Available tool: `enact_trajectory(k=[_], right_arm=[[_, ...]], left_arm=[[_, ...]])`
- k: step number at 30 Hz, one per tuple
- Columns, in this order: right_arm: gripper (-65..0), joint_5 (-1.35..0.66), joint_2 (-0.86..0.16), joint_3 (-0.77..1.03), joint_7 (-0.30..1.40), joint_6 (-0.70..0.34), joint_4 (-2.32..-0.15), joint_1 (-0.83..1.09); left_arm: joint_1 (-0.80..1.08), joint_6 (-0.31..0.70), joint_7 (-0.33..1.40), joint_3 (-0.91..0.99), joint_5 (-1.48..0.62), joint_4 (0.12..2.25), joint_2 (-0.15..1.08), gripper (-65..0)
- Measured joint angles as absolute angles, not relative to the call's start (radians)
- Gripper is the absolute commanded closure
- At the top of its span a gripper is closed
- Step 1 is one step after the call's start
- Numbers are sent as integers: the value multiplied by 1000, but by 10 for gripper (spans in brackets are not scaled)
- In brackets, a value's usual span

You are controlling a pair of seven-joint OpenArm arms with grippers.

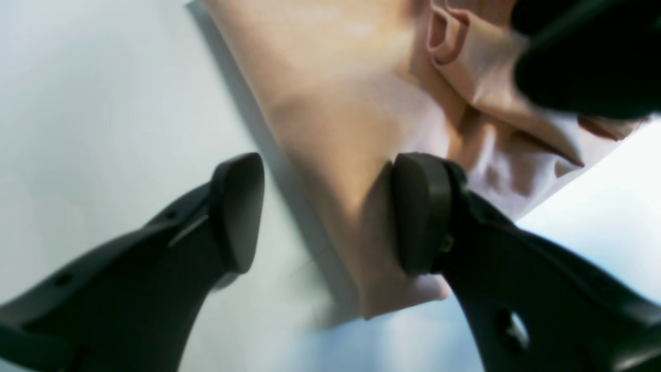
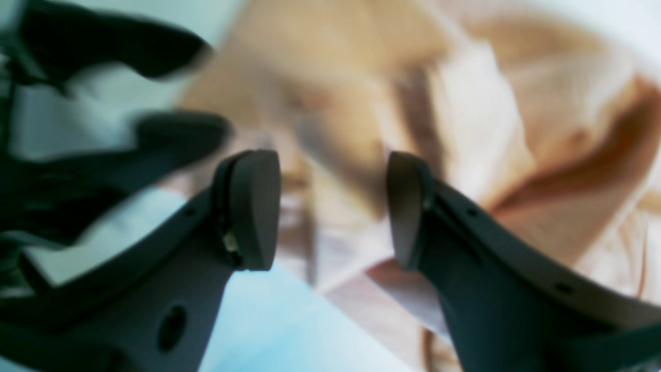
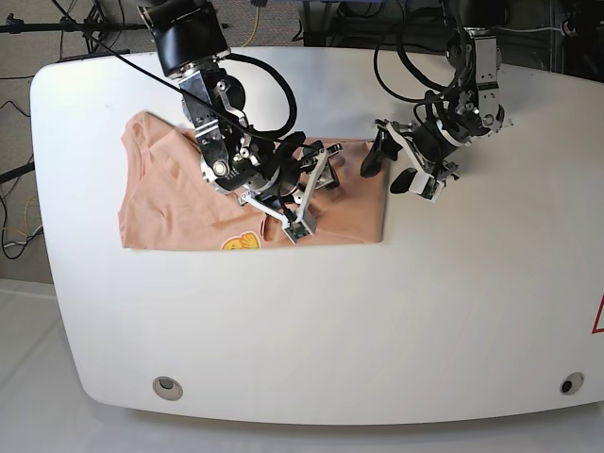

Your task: Fold the T-shirt properly

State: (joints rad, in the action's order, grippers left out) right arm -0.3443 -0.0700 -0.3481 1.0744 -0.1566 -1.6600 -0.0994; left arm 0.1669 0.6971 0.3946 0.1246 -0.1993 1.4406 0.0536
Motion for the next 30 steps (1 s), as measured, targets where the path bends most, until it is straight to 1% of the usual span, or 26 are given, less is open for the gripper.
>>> enact_trajectory(k=[7, 14, 24, 28, 30], right_arm=[[-317, -345, -75, -347, 1015, -157, -1652, -105], [-317, -345, -75, -348, 1012, -157, -1630, -108], [-315, -348, -75, -348, 920, -157, -1536, -111], [-314, -348, -75, -348, 919, -158, -1527, -114], [-302, -348, -75, -348, 919, -157, -1528, -114]], left_arm=[[169, 697, 394, 126, -200, 1441, 53, -375], [169, 697, 392, 126, -200, 1441, 53, -375], [169, 697, 392, 126, -199, 1441, 53, -375], [169, 697, 392, 126, -200, 1441, 53, -375], [169, 697, 392, 126, -200, 1441, 54, -375]])
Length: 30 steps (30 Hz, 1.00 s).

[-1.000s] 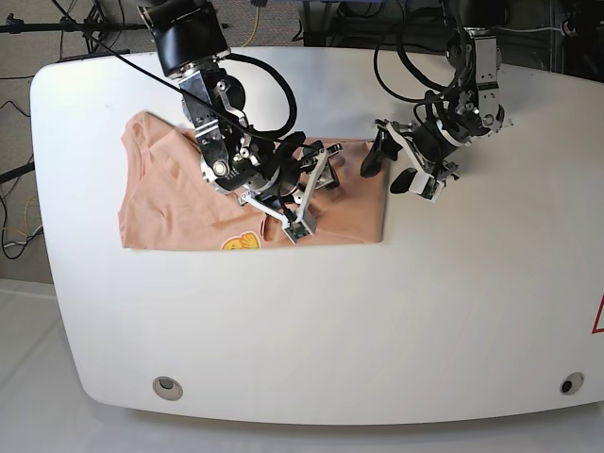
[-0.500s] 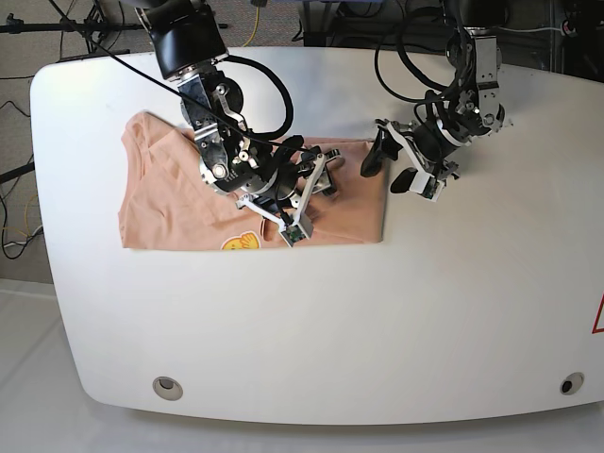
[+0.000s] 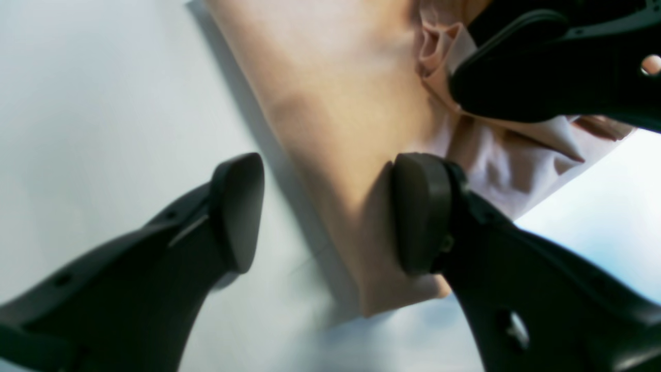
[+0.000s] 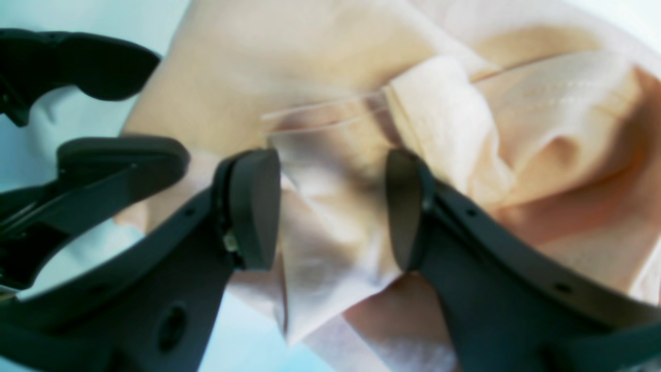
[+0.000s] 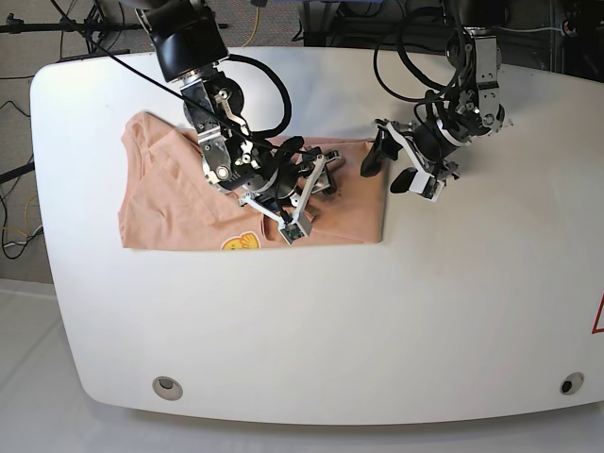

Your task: Fold the T-shirt properly

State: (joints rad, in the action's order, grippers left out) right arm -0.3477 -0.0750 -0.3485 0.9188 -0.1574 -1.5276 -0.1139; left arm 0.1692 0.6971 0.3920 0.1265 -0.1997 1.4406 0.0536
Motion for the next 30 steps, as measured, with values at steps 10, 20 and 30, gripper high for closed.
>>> enact_trajectory(k=[10, 20, 30], right_arm=[[-1, -345, -75, -348, 920, -154, -1523, -119], [0, -344, -75, -348, 921, -154, -1523, -118], [0, -346, -104, -343, 963, -153, -1613, -108]], left_arm=[[169, 697, 392, 126, -200, 1441, 54, -375], [168, 697, 392, 126, -200, 1441, 54, -375], [168, 697, 393, 126, -199, 1441, 54, -375]])
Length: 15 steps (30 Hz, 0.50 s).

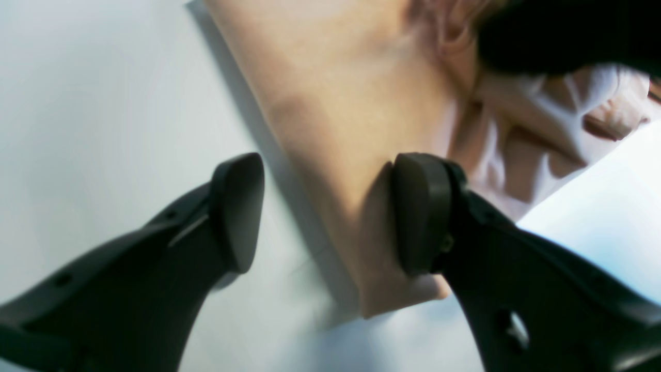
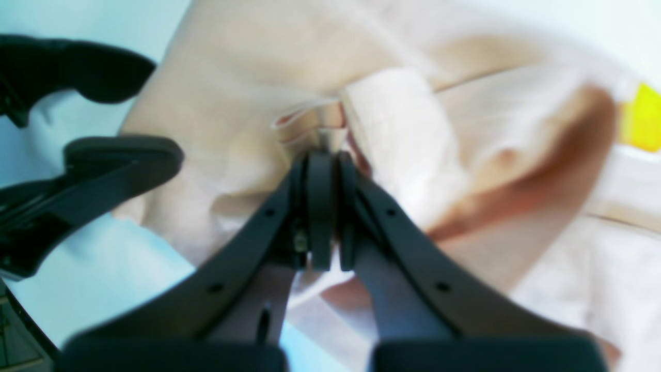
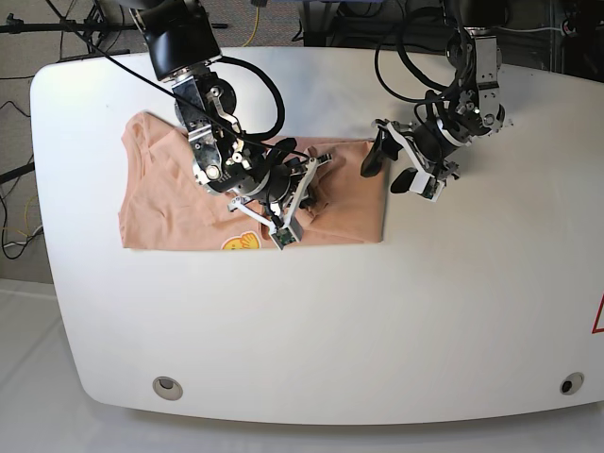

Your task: Fold the T-shirt properly

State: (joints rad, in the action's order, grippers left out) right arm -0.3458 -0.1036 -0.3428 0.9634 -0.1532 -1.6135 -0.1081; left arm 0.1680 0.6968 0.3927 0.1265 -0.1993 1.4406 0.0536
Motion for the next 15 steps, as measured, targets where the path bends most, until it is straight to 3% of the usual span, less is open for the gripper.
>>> enact_trajectory(k=[15], right_arm=[[0, -347, -126, -253, 1024, -153, -1740, -20]], left_arm=[[167, 697, 395, 126, -199, 1441, 54, -375]])
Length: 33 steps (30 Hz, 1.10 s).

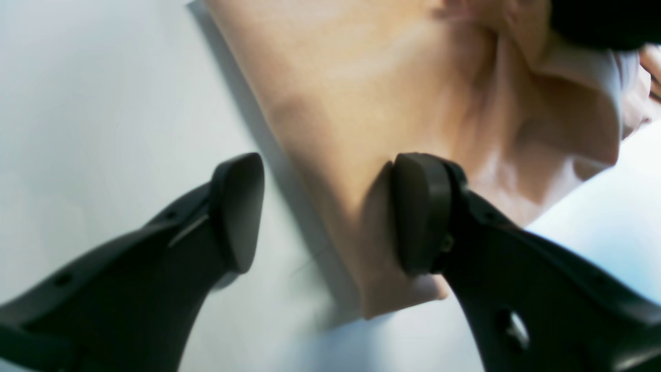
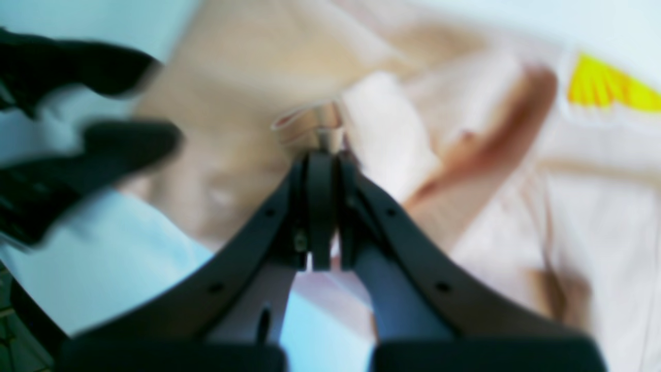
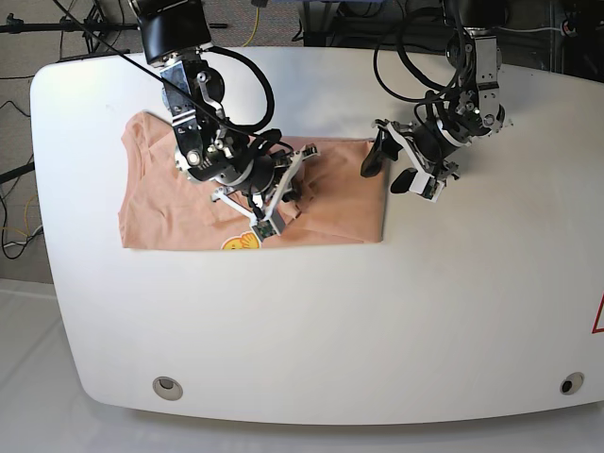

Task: Fold the T-shirt properly
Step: 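Open the right gripper and release the shirt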

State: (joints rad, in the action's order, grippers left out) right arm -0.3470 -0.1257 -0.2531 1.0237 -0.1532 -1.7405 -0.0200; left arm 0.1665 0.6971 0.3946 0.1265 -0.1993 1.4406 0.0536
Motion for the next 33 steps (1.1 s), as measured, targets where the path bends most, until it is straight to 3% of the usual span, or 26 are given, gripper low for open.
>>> enact_trajectory(k=[20, 27, 33], right_arm=[[0, -348, -255, -217, 1021, -149, -1826, 93], [0, -358, -290, -217, 1022, -40, -1902, 103], [-98, -367, -300, -217, 1022, -1, -1915, 103]], left_arm=[[141, 709, 347, 130, -230, 1361, 56, -375], [141, 709, 347, 130, -233, 1361, 56, -375], [140, 709, 348, 130, -233, 1362, 56, -375]])
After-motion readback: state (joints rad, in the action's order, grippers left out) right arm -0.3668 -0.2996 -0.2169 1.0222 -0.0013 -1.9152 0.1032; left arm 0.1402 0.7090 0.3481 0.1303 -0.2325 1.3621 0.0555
